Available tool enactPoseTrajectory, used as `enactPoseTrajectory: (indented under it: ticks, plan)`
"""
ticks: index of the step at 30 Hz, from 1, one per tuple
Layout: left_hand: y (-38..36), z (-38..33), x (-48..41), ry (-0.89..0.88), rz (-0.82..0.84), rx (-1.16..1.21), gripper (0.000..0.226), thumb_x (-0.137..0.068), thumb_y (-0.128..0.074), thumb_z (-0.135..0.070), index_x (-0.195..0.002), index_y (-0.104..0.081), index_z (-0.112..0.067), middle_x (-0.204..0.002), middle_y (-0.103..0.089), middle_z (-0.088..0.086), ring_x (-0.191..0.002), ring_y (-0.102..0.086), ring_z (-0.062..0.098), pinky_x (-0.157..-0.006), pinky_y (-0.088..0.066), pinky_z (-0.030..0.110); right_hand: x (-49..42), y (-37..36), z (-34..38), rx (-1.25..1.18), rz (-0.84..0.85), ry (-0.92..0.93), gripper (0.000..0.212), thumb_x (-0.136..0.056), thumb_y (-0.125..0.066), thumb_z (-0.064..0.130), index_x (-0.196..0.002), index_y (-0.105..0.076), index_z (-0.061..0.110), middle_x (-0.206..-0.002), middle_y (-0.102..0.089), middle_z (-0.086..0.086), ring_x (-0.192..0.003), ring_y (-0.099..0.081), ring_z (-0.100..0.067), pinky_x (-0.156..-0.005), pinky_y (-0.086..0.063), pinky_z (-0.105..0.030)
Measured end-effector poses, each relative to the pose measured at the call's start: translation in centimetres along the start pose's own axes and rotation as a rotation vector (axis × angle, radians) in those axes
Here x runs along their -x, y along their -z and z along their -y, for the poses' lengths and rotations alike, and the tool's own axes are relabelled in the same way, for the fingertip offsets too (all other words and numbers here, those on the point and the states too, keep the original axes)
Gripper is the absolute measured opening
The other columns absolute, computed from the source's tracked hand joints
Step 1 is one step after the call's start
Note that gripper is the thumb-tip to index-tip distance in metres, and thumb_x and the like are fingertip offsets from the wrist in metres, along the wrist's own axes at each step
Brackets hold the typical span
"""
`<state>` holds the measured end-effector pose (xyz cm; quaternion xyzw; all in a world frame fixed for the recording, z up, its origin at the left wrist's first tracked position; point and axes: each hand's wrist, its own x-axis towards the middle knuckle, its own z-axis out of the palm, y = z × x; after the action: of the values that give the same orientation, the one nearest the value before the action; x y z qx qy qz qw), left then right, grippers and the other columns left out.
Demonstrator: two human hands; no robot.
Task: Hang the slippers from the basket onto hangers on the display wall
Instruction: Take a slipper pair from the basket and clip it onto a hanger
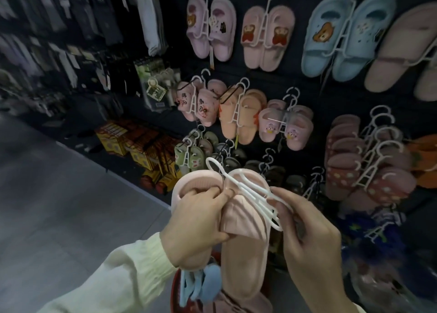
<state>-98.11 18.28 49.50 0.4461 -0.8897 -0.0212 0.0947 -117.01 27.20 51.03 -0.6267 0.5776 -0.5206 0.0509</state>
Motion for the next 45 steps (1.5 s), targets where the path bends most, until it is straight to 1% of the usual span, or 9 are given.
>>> enactPoseTrajectory:
  ticks: [5, 12, 15, 18, 23, 29, 32, 36, 45]
  plan:
    - [-0.4, -0.7, -0.3, -0.051, -0.092, 0.001, 0.075, -0.058, -0.066, -0.064, -0.123, -0.060, -0.026, -0.097, -0.066, -0.008, -0.083, -0.067, 0.016, -0.075, -0.054, 0.036, -0.1, 1.0, -0.8, 0.119, 0.104, 0.023, 0.026, -0.093, -0.053, 0.019, -0.112, -0.063, 0.032, -0.094, -0.065, 0.021, -0.082, -0.060, 0.006, -0.072, -0.039, -0.004]
    - [-0.3, -1.7, -1.0, -0.117, -0.135, 0.003, 0.043, -0.060, -0.057, -0.063, -0.087, -0.063, -0.030, -0.084, -0.062, -0.011, -0.073, -0.064, 0.014, -0.066, -0.053, 0.035, 0.3, 1.6, -0.9, 0.289, 0.288, 0.129, 0.051, -0.074, -0.065, 0.023, -0.121, -0.055, 0.038, -0.091, -0.066, 0.017, -0.071, -0.061, -0.008, -0.061, -0.046, -0.021]
    - [-0.2, -2.2, -1.3, -0.138, -0.130, -0.008, 0.044, -0.060, -0.057, -0.062, -0.089, -0.064, -0.031, -0.084, -0.063, -0.012, -0.074, -0.064, 0.013, -0.069, -0.052, 0.034, 0.2, 2.1, -1.1, 0.313, 0.351, 0.065, 0.058, -0.066, -0.073, 0.022, -0.120, -0.058, 0.038, -0.088, -0.065, 0.019, -0.069, -0.058, -0.002, -0.062, -0.041, -0.009]
    - [-0.5, -2.5, -1.7, -0.148, -0.089, -0.046, 0.060, -0.055, -0.068, -0.062, -0.104, -0.066, -0.027, -0.087, -0.066, -0.009, -0.075, -0.066, 0.015, -0.070, -0.055, 0.033, -0.4, 3.0, -1.0, 0.213, 0.340, -0.027, 0.039, -0.076, -0.068, 0.028, -0.112, -0.062, 0.039, -0.087, -0.065, 0.024, -0.077, -0.059, 0.002, -0.066, -0.038, -0.001]
    - [-0.6, -3.6, -2.5, -0.137, 0.014, -0.148, 0.089, -0.049, -0.068, -0.073, -0.123, -0.067, -0.024, -0.094, -0.070, -0.008, -0.075, -0.069, 0.010, -0.067, -0.056, 0.032, -1.2, 5.5, -1.0, 0.125, 0.255, -0.224, 0.022, -0.090, -0.067, 0.010, -0.091, -0.062, 0.031, -0.076, -0.067, 0.015, -0.073, -0.065, -0.005, -0.065, -0.052, -0.031]
    - [0.4, -5.6, -2.7, -0.160, 0.059, -0.076, 0.093, -0.069, -0.045, -0.076, -0.149, -0.041, -0.027, -0.118, -0.062, -0.006, -0.106, -0.064, 0.017, -0.087, -0.049, 0.037, -0.5, 6.9, -0.4, -0.176, 0.214, -0.451, 0.024, -0.091, -0.062, -0.001, -0.086, -0.063, 0.023, -0.077, -0.072, 0.006, -0.070, -0.070, -0.009, -0.068, -0.055, -0.031]
    - [0.9, -6.5, -3.0, -0.188, 0.036, -0.062, 0.088, -0.071, -0.049, -0.074, -0.146, -0.045, -0.027, -0.118, -0.063, -0.007, -0.107, -0.063, 0.016, -0.092, -0.049, 0.038, 0.2, 6.3, -0.4, -0.266, 0.238, -0.501, 0.017, -0.098, -0.058, 0.011, -0.109, -0.066, 0.021, -0.082, -0.070, 0.006, -0.076, -0.068, -0.011, -0.071, -0.055, -0.031]
    - [1.8, -7.9, -2.7, -0.235, -0.028, 0.051, 0.058, -0.069, -0.050, -0.057, -0.116, -0.067, -0.028, -0.096, -0.065, -0.009, -0.081, -0.067, 0.017, -0.077, -0.055, 0.041, 1.0, 5.5, -0.3, -0.159, 0.112, -0.359, 0.024, -0.100, -0.046, 0.038, -0.097, -0.064, 0.023, -0.086, -0.060, 0.013, -0.081, -0.060, -0.008, -0.073, -0.050, -0.031]
    - [3.9, -9.9, -2.3, -0.318, -0.069, 0.162, 0.061, -0.081, -0.051, -0.062, -0.137, -0.052, -0.036, -0.116, -0.064, -0.013, -0.099, -0.063, 0.010, -0.080, -0.053, 0.036, 0.4, 7.9, 0.1, 0.009, 0.077, -0.173, 0.034, -0.086, -0.063, 0.052, -0.092, -0.069, 0.019, -0.093, -0.064, 0.013, -0.095, -0.062, -0.008, -0.079, -0.048, -0.024]
